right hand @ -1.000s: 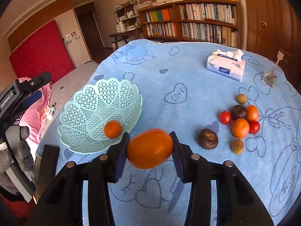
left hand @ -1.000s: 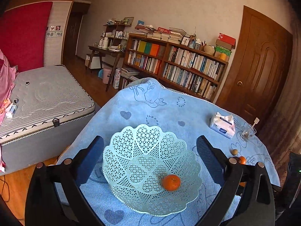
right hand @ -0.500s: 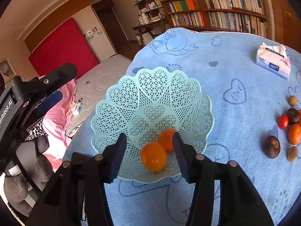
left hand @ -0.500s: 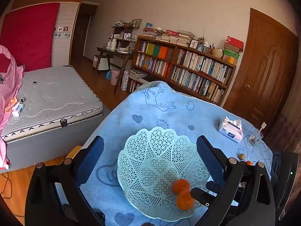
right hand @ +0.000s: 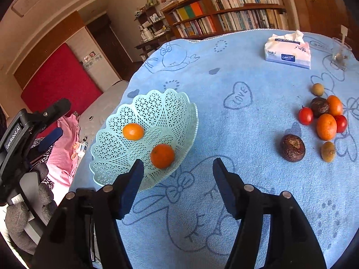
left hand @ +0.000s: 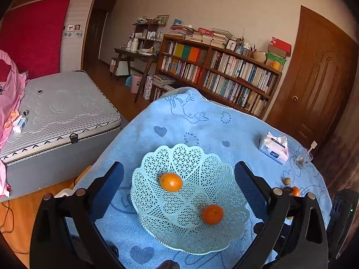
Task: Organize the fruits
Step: 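Reach the right gripper to the small brown kiwi-like fruit and grasp it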
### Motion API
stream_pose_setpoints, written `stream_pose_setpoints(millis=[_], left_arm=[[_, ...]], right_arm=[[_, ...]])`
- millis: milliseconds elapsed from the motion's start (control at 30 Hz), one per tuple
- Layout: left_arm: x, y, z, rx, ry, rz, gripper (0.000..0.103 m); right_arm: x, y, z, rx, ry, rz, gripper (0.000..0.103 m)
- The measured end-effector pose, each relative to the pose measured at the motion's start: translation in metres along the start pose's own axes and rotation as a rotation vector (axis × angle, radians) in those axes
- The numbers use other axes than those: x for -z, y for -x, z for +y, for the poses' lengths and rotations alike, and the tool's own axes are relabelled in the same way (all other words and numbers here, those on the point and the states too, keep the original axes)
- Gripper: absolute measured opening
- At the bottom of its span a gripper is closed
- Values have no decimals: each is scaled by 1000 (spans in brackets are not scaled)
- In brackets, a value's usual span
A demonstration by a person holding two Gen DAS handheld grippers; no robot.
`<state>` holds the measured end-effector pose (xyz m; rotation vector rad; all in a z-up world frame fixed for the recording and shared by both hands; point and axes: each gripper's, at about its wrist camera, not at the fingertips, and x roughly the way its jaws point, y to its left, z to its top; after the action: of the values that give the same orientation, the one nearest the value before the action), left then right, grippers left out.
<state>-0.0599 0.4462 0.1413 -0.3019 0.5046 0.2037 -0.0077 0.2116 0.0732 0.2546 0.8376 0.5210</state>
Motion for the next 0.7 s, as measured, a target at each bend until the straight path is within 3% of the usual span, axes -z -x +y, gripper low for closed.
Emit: stream_pose_setpoints(millis=[700], left_arm=[[13, -6, -22, 45, -62, 46, 100]], right_arm=[[-10, 53, -127, 190, -353, -140, 70]])
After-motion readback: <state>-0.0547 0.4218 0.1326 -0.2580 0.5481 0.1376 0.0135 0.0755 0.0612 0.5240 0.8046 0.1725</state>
